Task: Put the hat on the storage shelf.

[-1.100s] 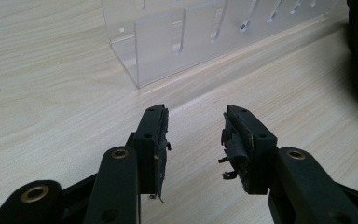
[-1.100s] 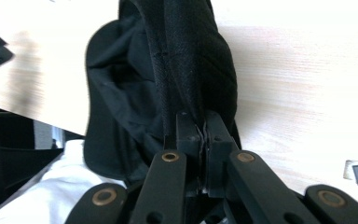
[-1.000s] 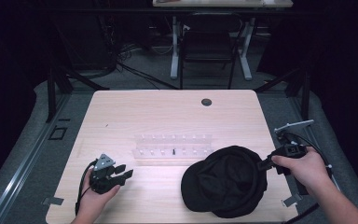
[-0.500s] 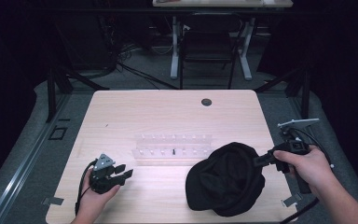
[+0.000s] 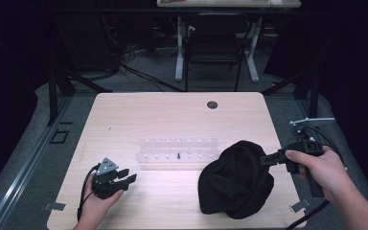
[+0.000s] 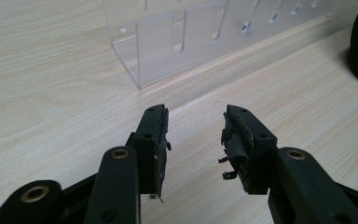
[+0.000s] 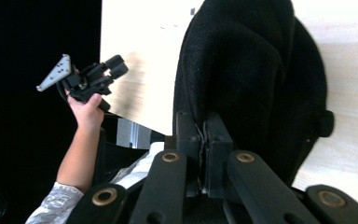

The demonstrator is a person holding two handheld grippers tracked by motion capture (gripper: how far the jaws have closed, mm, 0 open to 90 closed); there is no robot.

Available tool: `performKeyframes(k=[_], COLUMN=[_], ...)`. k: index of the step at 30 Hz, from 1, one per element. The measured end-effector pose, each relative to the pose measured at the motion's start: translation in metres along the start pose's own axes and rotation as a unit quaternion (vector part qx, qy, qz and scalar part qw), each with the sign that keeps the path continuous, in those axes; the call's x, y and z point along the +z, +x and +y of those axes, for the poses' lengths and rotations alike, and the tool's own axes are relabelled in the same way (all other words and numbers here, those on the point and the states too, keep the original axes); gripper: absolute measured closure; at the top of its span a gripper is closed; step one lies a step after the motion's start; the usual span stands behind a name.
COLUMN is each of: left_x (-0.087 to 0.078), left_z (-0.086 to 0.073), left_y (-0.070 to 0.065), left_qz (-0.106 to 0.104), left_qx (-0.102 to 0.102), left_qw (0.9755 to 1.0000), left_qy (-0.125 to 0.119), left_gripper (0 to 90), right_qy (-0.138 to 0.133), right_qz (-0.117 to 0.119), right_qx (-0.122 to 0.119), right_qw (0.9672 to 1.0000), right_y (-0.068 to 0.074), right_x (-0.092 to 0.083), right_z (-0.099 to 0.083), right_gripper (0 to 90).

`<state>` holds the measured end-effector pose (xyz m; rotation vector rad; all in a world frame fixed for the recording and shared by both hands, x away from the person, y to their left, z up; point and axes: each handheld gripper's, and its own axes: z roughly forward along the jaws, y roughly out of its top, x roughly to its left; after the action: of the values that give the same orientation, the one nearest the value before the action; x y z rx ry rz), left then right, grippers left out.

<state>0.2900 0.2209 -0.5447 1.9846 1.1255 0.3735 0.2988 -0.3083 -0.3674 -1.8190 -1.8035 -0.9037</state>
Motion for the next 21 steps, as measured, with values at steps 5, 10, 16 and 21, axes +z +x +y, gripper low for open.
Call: performKeyframes(k=[5,10,16,21], left_x=[0.0,0.0,0.0,0.001], left_z=[0.0,0.0,0.0,0.0], left_y=[-0.001,0.0,-0.001,-0.001], left_qz=[0.002,0.0,0.004,-0.001], left_qx=[0.0,-0.002,0.0,-0.001], left_qw=[1.0,1.0,1.0,1.0], left_qy=[0.003,-0.001,0.001,0.001], left_gripper=[58.8,58.8,58.8,58.8], right_qy=[-0.012,-0.024,-0.04,-0.053], right_qz=[0.006,0.009,0.006,0.014], right_qx=[-0.014,-0.019,-0.023,-0.025], right_qw=[0.9998,0.9995,0.9989,0.9982], right_y=[0.006,0.012,0.016,0.015], right_x=[-0.007,-0.017,-0.026,-0.034], right_z=[0.001,0.004,0.005,0.007], right_gripper=[88.2,88.3,88.3,88.3])
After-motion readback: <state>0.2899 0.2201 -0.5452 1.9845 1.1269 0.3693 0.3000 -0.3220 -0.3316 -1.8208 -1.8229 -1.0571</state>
